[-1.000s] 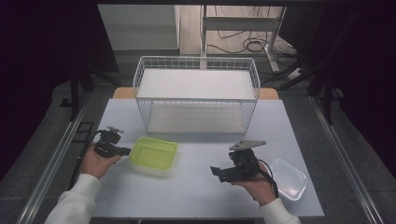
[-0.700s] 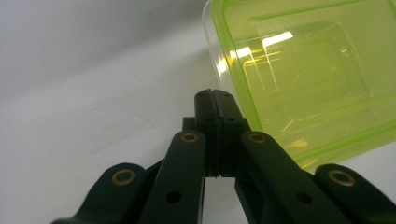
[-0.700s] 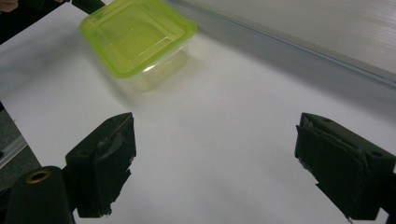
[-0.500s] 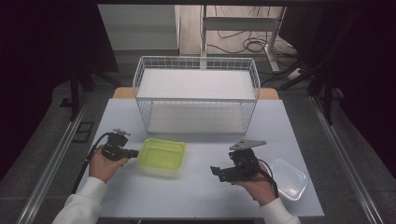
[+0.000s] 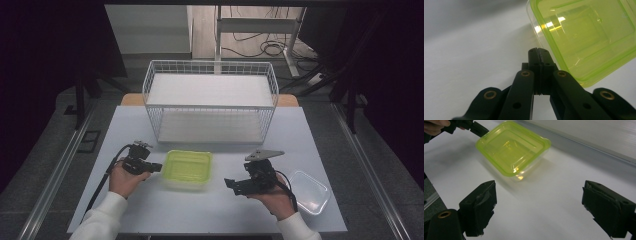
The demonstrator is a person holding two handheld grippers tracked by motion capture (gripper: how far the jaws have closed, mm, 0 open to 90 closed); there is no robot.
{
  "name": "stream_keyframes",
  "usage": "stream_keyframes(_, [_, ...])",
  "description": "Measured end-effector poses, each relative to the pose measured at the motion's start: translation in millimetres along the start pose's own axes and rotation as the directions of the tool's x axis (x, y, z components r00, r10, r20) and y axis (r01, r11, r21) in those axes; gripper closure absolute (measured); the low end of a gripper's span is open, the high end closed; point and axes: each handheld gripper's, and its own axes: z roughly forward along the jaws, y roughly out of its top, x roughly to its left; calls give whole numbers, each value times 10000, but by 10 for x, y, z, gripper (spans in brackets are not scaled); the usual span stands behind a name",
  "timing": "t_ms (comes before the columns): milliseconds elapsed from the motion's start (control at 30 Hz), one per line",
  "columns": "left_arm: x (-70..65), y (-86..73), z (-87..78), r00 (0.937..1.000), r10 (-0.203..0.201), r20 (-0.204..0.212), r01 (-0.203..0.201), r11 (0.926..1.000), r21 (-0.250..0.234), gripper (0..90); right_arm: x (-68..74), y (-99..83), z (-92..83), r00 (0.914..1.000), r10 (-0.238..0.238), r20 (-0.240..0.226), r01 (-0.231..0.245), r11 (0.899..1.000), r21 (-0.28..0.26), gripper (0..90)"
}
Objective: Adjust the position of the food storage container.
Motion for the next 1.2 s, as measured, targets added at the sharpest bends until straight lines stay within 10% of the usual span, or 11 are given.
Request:
stream_keyframes(633, [-338,115,274,9976,215,665,-221,9997,84,898,-21,-17,-23,9999,63,107,-62,9999,-82,123])
stream_keyframes(900, [-262,81,56,9991,56,417,-29,9978,-656,888,-41,-24,-49,9997,183,169,-179,9996,-220,123])
stream_keyframes(1200, [-268,22,-384,9986,-125,522,221,9820,-1875,460,-73,-25,-113,9984,550,162,-541,9973,-487,123])
